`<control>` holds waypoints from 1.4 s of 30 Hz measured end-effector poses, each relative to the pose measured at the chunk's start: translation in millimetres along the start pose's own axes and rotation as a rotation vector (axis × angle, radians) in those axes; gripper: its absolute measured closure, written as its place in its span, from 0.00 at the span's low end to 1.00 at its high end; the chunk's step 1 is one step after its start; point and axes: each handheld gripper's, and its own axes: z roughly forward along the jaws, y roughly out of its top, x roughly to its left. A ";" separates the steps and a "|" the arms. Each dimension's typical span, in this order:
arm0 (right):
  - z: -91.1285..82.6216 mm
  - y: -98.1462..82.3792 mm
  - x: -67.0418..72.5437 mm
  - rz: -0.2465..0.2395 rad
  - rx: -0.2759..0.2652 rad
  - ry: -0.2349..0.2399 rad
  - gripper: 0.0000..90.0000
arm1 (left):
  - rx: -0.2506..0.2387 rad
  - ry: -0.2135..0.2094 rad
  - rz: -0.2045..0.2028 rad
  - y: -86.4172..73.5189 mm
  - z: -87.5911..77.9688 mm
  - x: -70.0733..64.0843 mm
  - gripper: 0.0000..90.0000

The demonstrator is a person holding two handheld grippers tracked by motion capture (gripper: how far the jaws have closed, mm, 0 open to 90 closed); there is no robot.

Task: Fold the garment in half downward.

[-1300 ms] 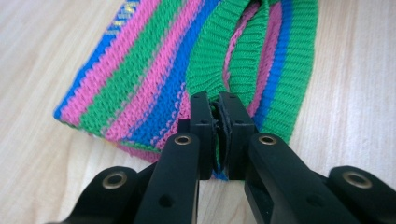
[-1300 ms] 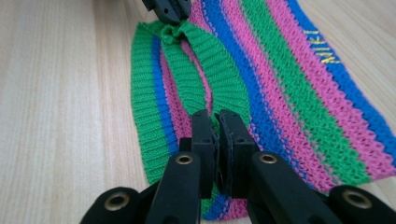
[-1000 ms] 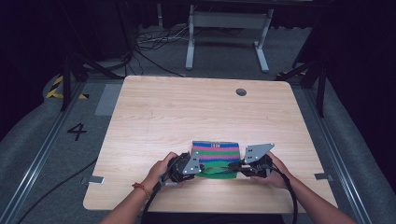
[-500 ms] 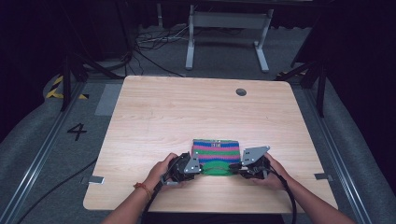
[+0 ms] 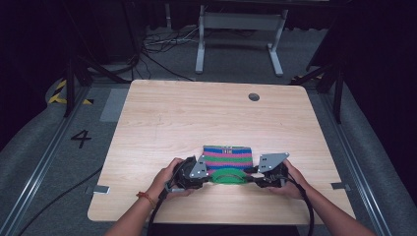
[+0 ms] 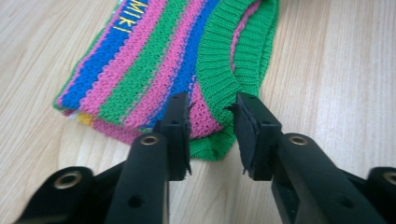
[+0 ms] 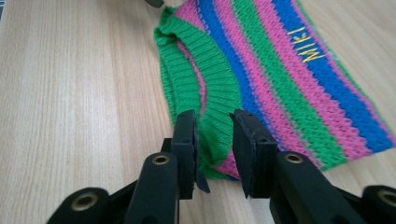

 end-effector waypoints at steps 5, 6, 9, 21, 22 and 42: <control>-7.9 2.0 -1.7 0.008 0.004 -0.020 0.73 | 0.020 0.018 -0.031 -0.7 -8.1 3.3 0.62; -9.8 2.7 -1.9 0.009 0.005 -0.025 0.72 | 0.026 0.024 -0.033 -0.7 -9.8 4.5 0.60; -17.0 4.9 -3.6 0.008 0.005 -0.046 0.68 | 0.028 0.047 -0.068 -4.0 -16.8 6.1 0.54; -41.7 -14.4 -11.1 0.067 0.028 -0.147 0.46 | 0.026 0.151 -0.155 -33.3 -45.7 10.5 0.34; -41.7 -14.4 -11.1 0.067 0.028 -0.147 0.46 | 0.026 0.151 -0.155 -33.3 -45.7 10.5 0.32; -78.0 -72.9 -24.8 0.201 0.058 -0.304 0.36 | 0.067 0.235 -0.295 -86.5 -71.4 14.6 0.25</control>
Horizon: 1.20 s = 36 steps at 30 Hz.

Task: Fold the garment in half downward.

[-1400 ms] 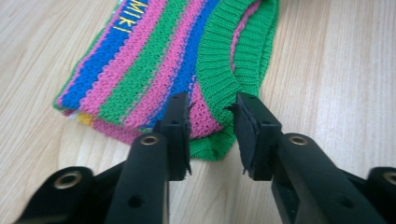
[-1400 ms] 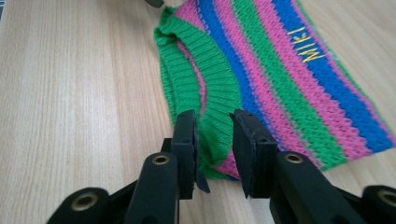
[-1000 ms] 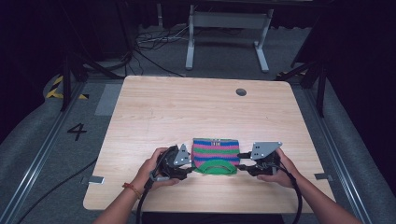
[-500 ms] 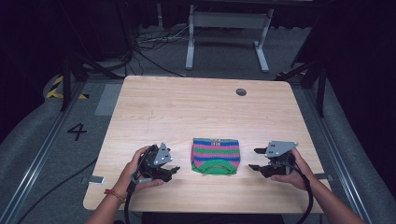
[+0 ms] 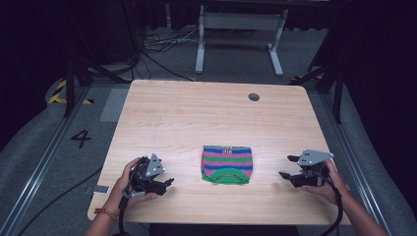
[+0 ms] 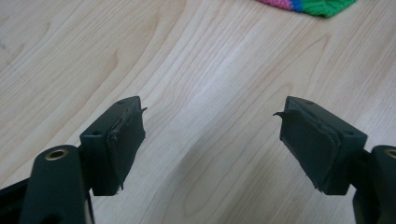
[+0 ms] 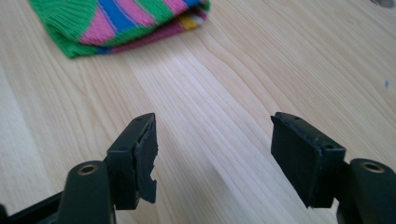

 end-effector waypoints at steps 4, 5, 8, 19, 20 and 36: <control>-4.3 -9.8 -5.4 0.031 -0.003 -0.015 0.35 | 0.005 -0.004 -0.027 -8.9 -2.5 5.9 0.25; -6.8 -14.6 -8.3 0.052 -0.007 -0.020 0.34 | 0.013 0.001 -0.025 -11.1 -3.0 7.4 0.25; -11.0 -23.0 -12.6 0.078 -0.013 -0.031 0.33 | 0.014 -0.002 -0.051 -18.9 -4.2 11.6 0.24; -24.4 -53.6 -20.4 0.172 -0.035 -0.060 0.29 | 0.009 -0.004 -0.119 -42.1 -11.4 27.0 0.22; -25.3 -55.7 -20.6 0.179 -0.037 -0.061 0.28 | 0.011 -0.002 -0.122 -43.8 -12.2 28.3 0.22; -30.5 -91.4 -22.3 0.288 -0.037 -0.086 0.22 | -0.026 -0.008 -0.237 -70.8 -18.5 42.5 0.20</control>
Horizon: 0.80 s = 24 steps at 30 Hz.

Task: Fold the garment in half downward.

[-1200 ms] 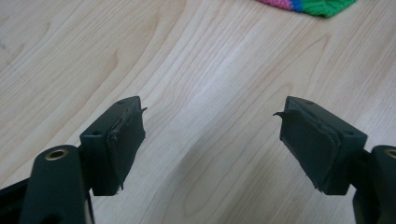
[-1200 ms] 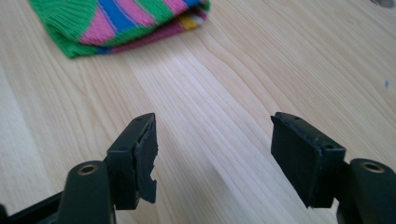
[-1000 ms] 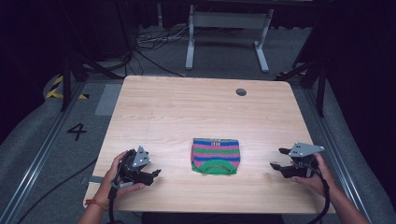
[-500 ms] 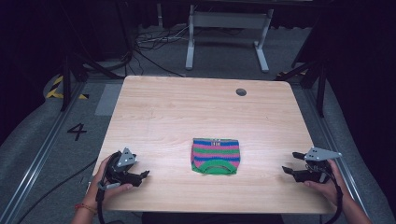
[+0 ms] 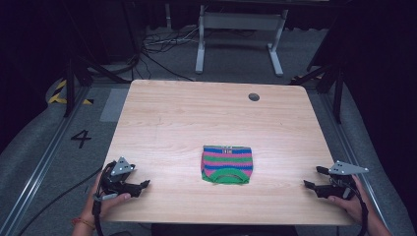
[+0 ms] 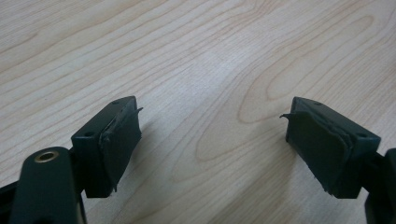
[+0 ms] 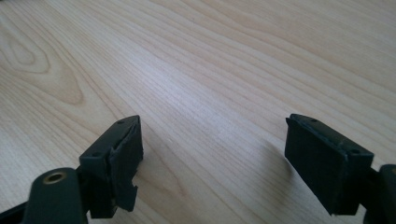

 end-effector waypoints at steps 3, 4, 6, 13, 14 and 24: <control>0.2 -0.1 -1.2 0.010 0.002 0.003 0.20 | -0.002 0.013 -0.014 -0.5 -0.3 0.8 0.20; 0.6 0.0 -1.9 0.018 0.008 0.007 0.20 | 0.002 0.013 -0.010 -0.5 -0.4 0.6 0.20; 1.1 0.1 -3.0 0.027 0.010 0.009 0.19 | 0.003 0.012 -0.017 -0.8 -0.4 0.1 0.20; 1.1 0.1 -2.7 0.025 0.011 0.007 0.19 | 0.002 0.023 -0.019 -0.7 -0.2 0.1 0.19; 1.1 0.0 -2.7 0.025 0.011 0.006 0.19 | 0.000 0.028 -0.024 -0.6 0.1 -0.4 0.18; 1.1 0.0 -2.7 0.026 0.011 0.007 0.19 | 0.000 0.047 -0.055 -0.8 0.4 -3.3 0.18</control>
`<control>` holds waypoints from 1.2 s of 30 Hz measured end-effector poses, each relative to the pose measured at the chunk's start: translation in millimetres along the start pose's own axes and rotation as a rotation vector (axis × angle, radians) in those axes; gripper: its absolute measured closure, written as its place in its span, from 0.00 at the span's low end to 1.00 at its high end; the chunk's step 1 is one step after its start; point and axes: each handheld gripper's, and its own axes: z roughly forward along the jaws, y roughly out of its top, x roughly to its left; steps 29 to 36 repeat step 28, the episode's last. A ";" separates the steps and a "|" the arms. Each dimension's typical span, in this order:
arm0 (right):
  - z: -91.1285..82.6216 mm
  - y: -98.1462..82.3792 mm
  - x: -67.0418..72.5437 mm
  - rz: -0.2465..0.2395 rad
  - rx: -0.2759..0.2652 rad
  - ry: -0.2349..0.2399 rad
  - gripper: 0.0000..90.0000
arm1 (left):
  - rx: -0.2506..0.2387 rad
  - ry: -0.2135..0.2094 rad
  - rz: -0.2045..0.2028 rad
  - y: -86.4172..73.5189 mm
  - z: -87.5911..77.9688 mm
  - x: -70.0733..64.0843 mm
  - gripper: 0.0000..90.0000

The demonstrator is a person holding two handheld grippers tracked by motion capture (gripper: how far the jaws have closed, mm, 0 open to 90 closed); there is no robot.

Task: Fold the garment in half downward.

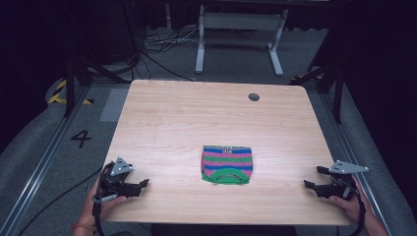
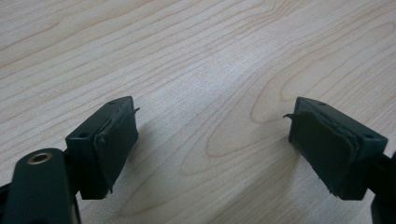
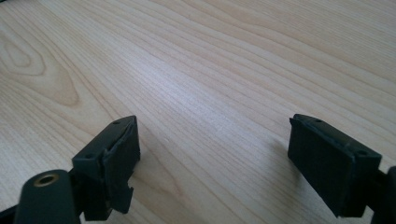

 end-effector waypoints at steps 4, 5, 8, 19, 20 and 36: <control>0.0 0.0 -0.1 -0.001 0.000 0.000 0.19 | 0.000 0.000 -0.001 0.0 0.0 0.0 0.18; 0.0 0.0 0.0 0.000 0.000 0.000 0.19 | 0.000 0.000 -0.002 0.0 0.0 -0.1 0.17; 0.0 0.0 -0.1 0.000 0.000 0.000 0.19 | 0.004 0.011 0.000 0.7 0.5 -0.5 0.16; 0.0 0.0 0.0 0.000 0.000 0.000 0.19 | 0.004 0.031 -0.022 1.9 1.9 -3.1 0.16; 0.0 0.0 0.0 0.000 0.000 0.000 0.19 | 0.006 0.031 -0.025 2.1 2.0 -3.3 0.15; 0.0 0.0 -0.1 0.000 0.000 0.000 0.19 | 0.015 0.053 -0.053 4.6 4.8 -5.6 0.11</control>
